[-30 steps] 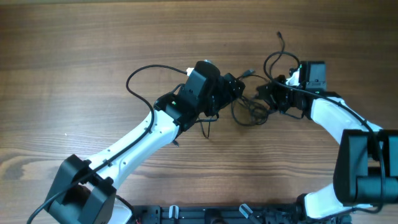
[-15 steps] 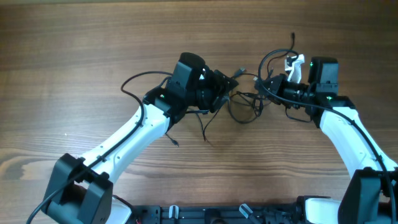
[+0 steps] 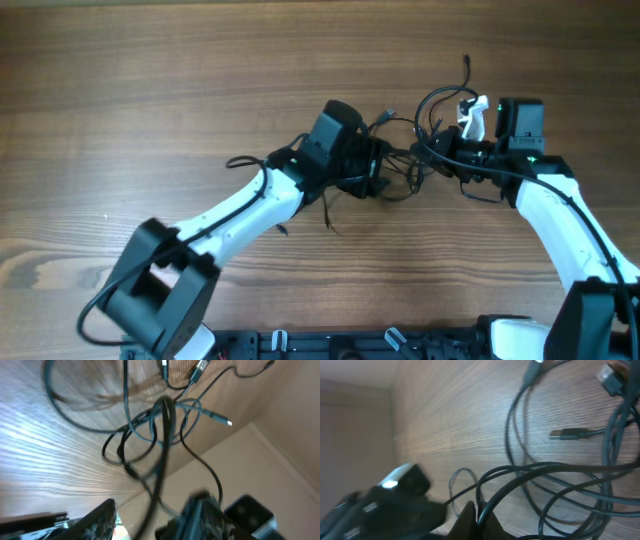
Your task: Untangle cables
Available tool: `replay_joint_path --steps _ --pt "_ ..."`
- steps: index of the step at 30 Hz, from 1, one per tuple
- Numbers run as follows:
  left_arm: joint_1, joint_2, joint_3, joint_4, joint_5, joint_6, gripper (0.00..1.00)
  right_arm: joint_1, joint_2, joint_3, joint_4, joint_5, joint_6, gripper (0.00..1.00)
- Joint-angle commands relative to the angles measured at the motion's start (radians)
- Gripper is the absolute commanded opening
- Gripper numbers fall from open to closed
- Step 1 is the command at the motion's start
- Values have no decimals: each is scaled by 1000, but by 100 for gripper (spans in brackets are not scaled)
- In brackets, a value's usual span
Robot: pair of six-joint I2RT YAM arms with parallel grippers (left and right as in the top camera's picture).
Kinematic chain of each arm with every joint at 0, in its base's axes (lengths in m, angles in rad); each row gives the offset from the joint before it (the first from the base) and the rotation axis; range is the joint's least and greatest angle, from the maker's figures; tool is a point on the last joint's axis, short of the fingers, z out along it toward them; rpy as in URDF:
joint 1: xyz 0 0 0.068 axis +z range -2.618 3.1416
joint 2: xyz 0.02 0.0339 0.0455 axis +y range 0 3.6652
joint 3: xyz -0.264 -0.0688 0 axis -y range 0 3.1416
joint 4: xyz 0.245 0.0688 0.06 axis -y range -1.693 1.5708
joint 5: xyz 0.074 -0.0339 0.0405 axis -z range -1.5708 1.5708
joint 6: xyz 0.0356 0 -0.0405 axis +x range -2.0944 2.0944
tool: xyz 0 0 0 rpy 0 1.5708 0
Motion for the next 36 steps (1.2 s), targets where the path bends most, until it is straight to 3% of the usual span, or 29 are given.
replay_joint_path --steps 1,4,8,12,17,20,25,29,36 --pt "-16 60 11 48 -18 -39 54 6 -42 13 -3 -96 -20 5" --pt "-24 86 11 45 -19 -29 46 6 -42 13 -5 -97 0 4" --pt "-23 110 11 13 -122 68 4 6 -43 13 -10 -170 12 5" --pt "45 94 11 -5 -129 406 4 -45 -79 16 -15 -171 -27 4" --pt "277 -74 11 -141 -117 864 4 -316 -255 17 -55 -117 -43 5" --pt "430 -224 11 -159 -72 1059 4 -455 -301 17 -135 -29 -32 5" --pt "644 -439 11 -159 -54 1205 4 -599 -304 17 -224 23 18 5" --pt "778 -542 11 -161 -32 1209 4 -609 -304 16 -275 23 32 5" --pt "729 -525 11 -161 152 1236 4 -607 -304 16 -444 14 -23 9"
